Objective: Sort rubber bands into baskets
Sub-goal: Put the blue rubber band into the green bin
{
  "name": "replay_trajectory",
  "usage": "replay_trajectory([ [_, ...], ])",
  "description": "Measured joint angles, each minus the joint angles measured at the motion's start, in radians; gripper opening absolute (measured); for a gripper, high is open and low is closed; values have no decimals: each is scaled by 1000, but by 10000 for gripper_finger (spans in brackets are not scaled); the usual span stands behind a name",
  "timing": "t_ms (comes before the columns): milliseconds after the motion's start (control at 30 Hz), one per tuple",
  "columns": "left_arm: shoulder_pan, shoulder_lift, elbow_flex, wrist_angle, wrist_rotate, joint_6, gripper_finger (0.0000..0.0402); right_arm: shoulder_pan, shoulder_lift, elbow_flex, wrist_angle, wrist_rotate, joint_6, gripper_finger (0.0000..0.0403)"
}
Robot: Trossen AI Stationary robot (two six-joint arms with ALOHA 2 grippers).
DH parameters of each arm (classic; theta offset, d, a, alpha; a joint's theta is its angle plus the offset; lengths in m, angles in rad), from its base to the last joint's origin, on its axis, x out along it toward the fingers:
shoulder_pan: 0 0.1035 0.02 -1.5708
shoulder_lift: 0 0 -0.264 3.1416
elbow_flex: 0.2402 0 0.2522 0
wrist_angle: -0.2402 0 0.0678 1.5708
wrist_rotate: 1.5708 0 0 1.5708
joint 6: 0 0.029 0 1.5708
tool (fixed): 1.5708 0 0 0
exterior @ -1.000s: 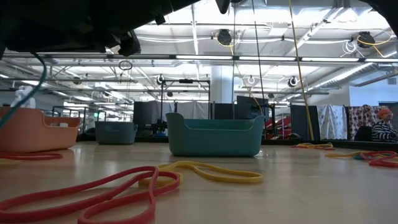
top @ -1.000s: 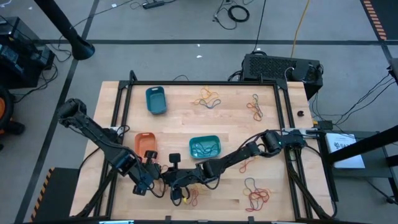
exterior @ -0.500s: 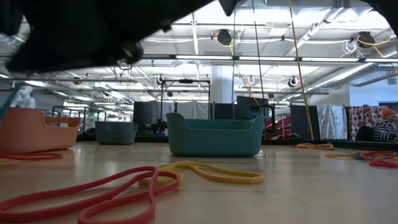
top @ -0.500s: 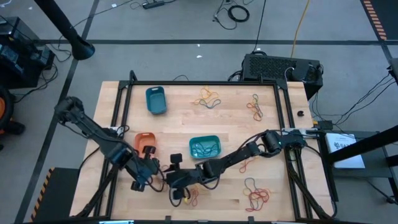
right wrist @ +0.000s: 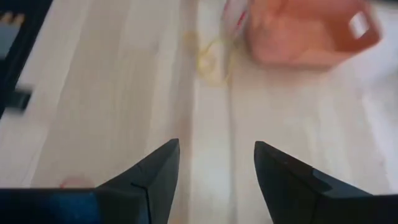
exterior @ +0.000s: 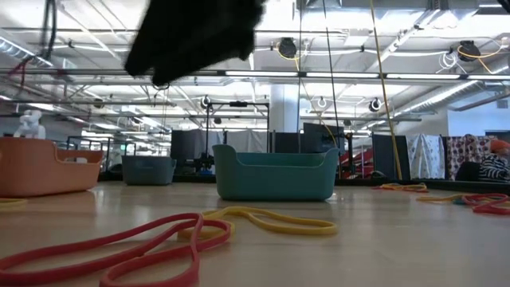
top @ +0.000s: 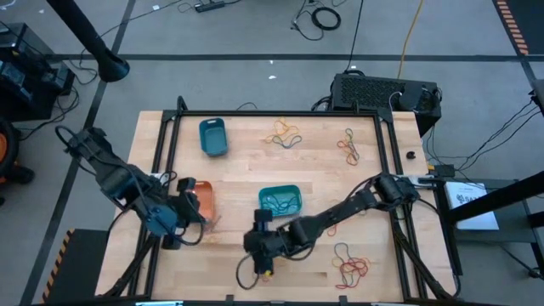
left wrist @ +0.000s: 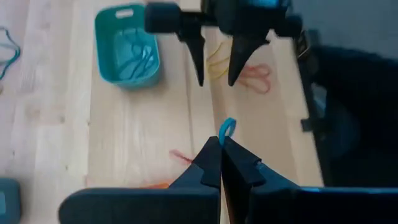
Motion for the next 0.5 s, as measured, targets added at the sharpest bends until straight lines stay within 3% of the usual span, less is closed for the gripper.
replay_trajectory([
  [133,0,0,29,18,0,2,2,25,0,0,-22,2,-20,199],
  [500,-14,9,30,96,68,7,2,20,10,0,310,6,-282,199],
])
